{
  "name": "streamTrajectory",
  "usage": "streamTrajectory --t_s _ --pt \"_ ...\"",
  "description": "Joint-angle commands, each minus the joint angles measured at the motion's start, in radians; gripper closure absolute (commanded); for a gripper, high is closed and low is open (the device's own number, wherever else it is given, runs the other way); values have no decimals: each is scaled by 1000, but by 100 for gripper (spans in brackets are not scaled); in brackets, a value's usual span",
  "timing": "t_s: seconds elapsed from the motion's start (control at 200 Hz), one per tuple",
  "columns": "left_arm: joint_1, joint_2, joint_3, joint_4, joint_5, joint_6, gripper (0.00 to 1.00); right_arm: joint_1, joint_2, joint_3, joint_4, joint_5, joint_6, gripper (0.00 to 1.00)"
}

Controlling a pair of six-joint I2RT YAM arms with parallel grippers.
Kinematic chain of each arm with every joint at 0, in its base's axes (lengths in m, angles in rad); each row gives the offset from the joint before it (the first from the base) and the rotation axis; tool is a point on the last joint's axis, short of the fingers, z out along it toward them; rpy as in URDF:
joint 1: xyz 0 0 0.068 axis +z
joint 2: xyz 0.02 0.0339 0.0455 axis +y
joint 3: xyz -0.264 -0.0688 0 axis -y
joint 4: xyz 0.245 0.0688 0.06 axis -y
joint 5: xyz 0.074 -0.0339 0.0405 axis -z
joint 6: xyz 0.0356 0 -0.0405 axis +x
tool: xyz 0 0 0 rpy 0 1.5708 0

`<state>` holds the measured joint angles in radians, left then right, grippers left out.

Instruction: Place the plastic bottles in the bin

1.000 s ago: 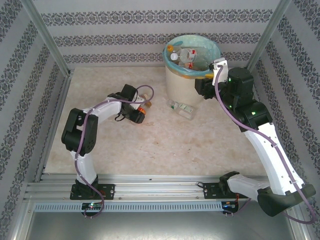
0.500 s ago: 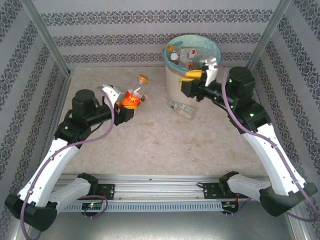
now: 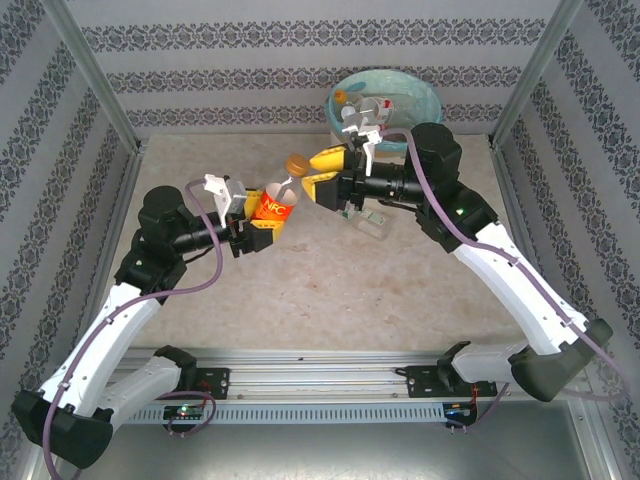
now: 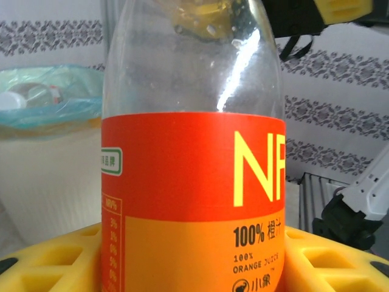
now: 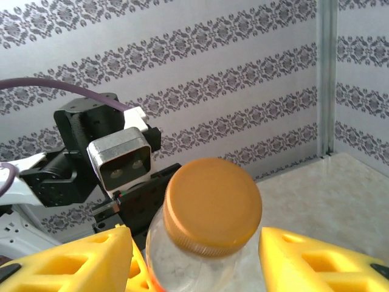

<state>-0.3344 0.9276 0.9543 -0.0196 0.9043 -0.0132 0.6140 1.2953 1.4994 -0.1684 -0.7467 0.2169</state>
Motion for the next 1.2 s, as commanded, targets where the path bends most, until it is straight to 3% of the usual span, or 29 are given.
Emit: streamTrajectory --t_s 0.0,0.27,0.46,0.5,0.56,0.609,0.634,0.724,0.944,1.039,1.089,1.194 --pt "-8 -5 12 71 90 -21 48 20 27 28 66 -50 30 43" --pt "-8 -4 23 32 114 -6 49 43 80 39 153 -101 87 53" --pt "-8 -6 12 40 94 -8 48 47 85 43 163 -125 96 85" --pt "-9 -6 12 44 89 -10 48 46 80 37 170 -122 97 87" --pt "-9 -6 7 59 86 -14 48 45 74 29 173 -116 98 78" --pt "-8 -4 2 75 87 -20 48 44 76 27 170 -105 103 48" --pt "-8 -3 0 81 87 -22 48 44 77 28 168 -95 109 38" --pt "-9 8 -3 110 102 -37 48 44 83 17 175 -62 131 37" --pt "-8 14 -8 114 102 -32 48 44 102 30 183 -81 132 63" --pt "-8 17 -4 96 91 -23 45 40 100 27 183 -72 127 83" --pt "-8 11 -11 103 63 -27 34 34 99 32 166 -59 119 92" --pt "-8 -24 -63 188 -33 -51 5 8 88 74 69 53 50 96"
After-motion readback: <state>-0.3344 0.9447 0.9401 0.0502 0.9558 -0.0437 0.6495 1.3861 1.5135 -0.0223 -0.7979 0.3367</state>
